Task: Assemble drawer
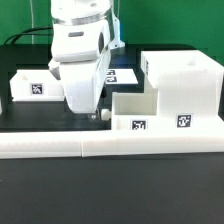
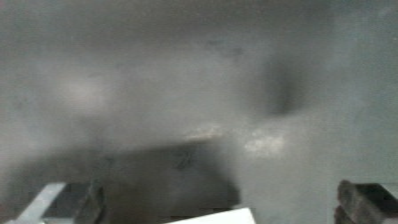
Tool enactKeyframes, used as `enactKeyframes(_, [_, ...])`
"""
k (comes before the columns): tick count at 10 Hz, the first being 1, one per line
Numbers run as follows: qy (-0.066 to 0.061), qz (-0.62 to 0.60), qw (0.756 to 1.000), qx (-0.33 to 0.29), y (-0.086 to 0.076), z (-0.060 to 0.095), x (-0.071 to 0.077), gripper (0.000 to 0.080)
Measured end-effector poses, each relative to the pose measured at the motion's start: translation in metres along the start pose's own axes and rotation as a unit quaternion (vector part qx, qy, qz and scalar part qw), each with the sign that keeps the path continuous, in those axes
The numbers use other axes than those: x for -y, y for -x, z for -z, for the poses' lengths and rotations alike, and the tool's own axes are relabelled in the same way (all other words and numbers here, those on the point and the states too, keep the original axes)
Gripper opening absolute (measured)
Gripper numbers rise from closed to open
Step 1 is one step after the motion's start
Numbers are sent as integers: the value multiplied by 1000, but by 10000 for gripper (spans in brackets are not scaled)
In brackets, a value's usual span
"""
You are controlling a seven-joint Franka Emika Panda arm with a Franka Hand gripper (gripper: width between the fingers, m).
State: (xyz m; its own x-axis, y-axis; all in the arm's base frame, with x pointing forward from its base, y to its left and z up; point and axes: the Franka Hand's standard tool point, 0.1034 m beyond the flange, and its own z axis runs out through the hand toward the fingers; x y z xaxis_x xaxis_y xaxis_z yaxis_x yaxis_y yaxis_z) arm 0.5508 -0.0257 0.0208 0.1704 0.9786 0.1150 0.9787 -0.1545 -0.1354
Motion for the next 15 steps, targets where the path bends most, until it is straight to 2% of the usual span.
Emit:
enactKeyframes(1, [-2,41,999,5,1,3,-4,649])
enactKeyframes(3, [-34,70,996,32,1,8,-13,649])
enactKeyframes(4, [-39,66,996,35,-3,9,-19,649])
enactKeyframes(5, [-36,60,997,33,-15,9,-21,649])
enactKeyframes(6, [-35,49,998,34,-18,8,-21,649])
enactKeyframes(8, [-20,17,999,40,-20,11,-20,649])
enactKeyframes(14, [-23,21,999,39,-18,9,-19,649])
enactKeyframes(15, [-31,35,998,39,-19,10,-18,649])
